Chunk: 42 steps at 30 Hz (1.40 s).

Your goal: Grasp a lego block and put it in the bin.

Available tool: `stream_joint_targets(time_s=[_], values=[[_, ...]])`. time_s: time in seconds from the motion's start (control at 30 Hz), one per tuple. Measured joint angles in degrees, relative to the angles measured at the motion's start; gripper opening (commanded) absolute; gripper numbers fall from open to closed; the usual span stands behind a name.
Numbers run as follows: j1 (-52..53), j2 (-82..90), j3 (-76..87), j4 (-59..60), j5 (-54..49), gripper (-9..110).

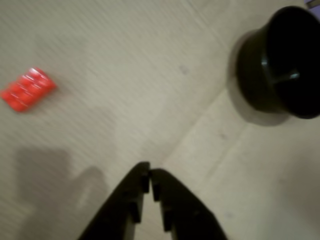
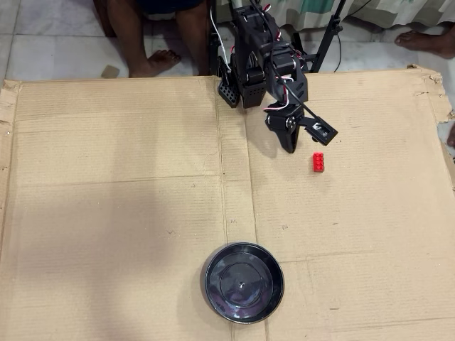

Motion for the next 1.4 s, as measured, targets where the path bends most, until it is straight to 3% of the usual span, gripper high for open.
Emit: stream_joint_targets(time_s=[0.23, 0.57, 0.83, 0.93, 1.17, 1.4], values=[[-3.3, 0.0, -0.3, 1.5, 15.6, 0], [-9.2, -0.1, -5.2, 15.7, 36.9, 0], [-13.6, -3.7, -5.7, 17.1, 52.9, 1], [-15.4, -5.4, -5.8, 17.1, 56.9, 3], [-16.6, -8.3, -5.8, 17.0, 60.0, 24], [-18.1, -11.4, -5.8, 17.0, 60.2, 27]])
